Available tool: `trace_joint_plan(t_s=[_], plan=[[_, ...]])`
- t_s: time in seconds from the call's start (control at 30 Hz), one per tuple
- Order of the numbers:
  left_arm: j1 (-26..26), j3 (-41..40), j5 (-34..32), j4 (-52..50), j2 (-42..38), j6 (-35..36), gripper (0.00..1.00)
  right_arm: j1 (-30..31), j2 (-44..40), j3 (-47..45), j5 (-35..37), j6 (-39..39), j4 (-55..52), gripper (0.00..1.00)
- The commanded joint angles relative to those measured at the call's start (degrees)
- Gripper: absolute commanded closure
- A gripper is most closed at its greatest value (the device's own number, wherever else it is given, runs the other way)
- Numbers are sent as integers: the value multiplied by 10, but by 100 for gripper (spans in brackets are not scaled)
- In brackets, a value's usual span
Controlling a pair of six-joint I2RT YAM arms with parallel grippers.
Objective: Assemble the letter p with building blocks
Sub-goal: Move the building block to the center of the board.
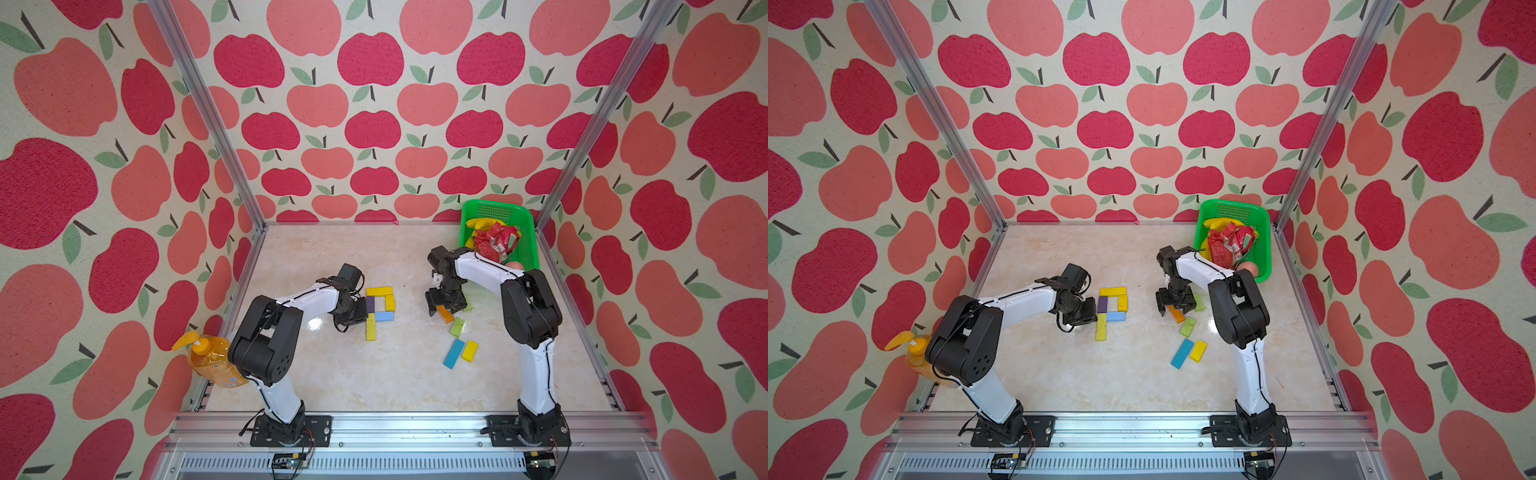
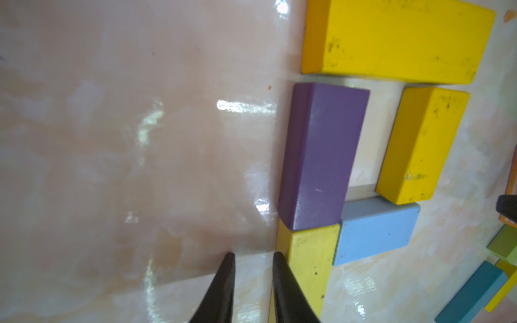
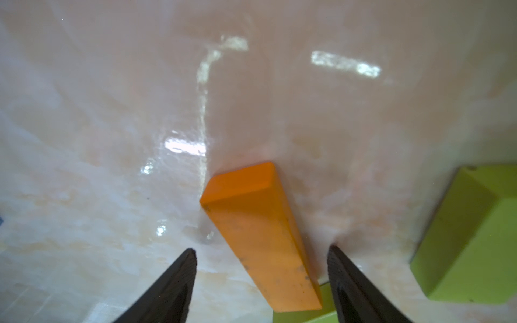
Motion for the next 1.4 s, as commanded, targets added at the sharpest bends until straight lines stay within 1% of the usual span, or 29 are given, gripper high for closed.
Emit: trace_joint_plan(t_s=[0.0,0.17,0.3,0.43,0.53,0.63,0.7,0.77,0.9,0.97,1.0,1.07,1.13,1.2,1.27,1.37], plan=[[-2,2,-12,-13,11,-12,73,-2,8,-14,-18,11,1,23],[5,-4,-22,-13,-17,-14,71,-2,-11,4,-15,14,-6,23],[6,-9,-32,-13,-42,-18,70,-2,3,7,-21,10,-8,24],[6,-15,-56,-25,-75,-20,69,-2,17,4,-28,10,-1,24],[7,-20,-74,-34,-105,-20,68,-2,24,5,-29,6,3,26],[9,-22,-80,-39,-129,-19,67,0,33,8,-17,0,-1,31],[11,-22,-81,-41,-138,-19,67,1,37,10,0,-5,-5,37],[12,-20,-80,-44,-145,-19,66,1,40,11,11,-7,-7,47],[11,-18,-72,-42,-151,-18,65,2,45,24,29,-11,-14,77],[10,-13,-66,-41,-150,-17,65,3,46,40,34,-15,-22,91],[8,-9,-62,-41,-146,-16,65,3,46,51,39,-15,-27,100],[2,0,-59,-43,-140,-15,65,0,44,73,36,-14,-31,100],[-9,13,-61,-45,-133,-13,65,-7,45,97,2,-7,-32,100],[-19,24,-63,-44,-124,-12,65,-5,50,117,-12,-13,-32,100],[-28,37,-63,-45,-116,-8,65,1,56,130,3,-44,-32,100],[-35,47,-63,-44,-112,-2,64,8,59,127,54,-116,-33,100]])
